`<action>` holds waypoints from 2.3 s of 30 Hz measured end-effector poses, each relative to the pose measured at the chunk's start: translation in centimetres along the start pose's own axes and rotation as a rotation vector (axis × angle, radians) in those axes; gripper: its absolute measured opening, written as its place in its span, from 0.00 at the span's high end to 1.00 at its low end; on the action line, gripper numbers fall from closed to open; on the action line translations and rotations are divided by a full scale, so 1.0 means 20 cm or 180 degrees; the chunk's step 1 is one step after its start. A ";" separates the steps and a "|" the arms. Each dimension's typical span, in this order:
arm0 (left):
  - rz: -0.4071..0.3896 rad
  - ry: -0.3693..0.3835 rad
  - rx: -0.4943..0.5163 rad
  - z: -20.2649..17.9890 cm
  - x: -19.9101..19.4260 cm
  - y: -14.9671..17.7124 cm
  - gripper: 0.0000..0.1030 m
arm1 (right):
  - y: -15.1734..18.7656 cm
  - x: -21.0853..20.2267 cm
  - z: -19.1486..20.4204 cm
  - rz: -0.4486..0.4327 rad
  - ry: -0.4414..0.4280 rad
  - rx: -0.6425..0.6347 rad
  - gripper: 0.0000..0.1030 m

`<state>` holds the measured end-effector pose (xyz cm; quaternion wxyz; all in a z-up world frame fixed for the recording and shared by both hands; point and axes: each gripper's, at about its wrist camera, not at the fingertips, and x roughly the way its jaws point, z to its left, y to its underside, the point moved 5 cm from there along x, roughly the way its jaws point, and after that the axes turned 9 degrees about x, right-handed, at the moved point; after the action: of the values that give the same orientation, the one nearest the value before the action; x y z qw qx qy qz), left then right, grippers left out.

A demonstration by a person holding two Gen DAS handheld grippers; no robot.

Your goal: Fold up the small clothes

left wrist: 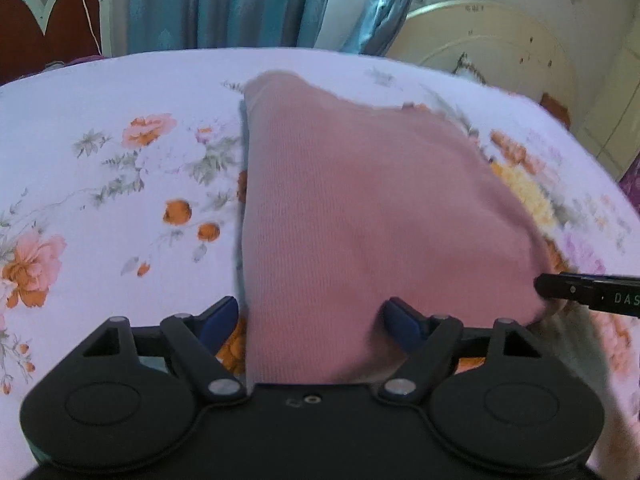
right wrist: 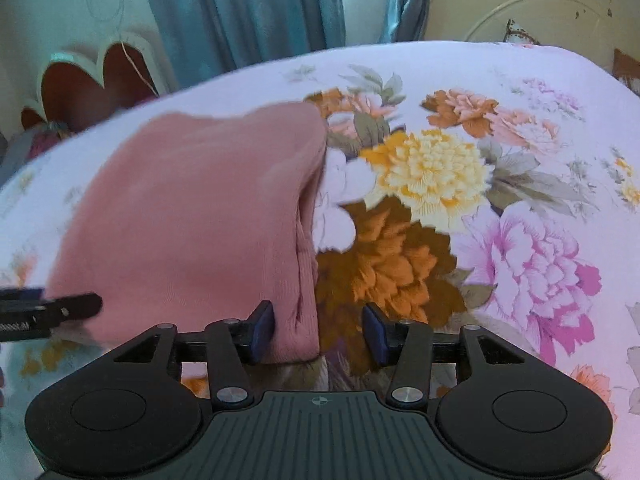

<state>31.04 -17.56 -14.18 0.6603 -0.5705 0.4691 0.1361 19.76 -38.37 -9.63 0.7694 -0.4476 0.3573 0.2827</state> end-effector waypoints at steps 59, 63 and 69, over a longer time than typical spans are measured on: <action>-0.0520 0.0002 -0.0527 1.65 -0.53 0.00 0.66 | 0.08 0.66 2.07 0.0118 -0.1431 0.0261 0.79; -0.0495 -0.0103 -0.0547 1.84 -0.49 0.06 0.66 | 0.14 0.84 2.24 0.0217 -0.1378 0.0124 0.79; -0.0412 -0.0178 -0.0565 2.00 -0.36 0.19 0.53 | 0.19 1.06 2.22 0.0290 -0.1053 0.0078 0.79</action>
<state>43.20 21.45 -14.61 0.6274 -0.6518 0.3987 0.1501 42.39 5.33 -13.17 0.8095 -0.3690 0.2491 0.3827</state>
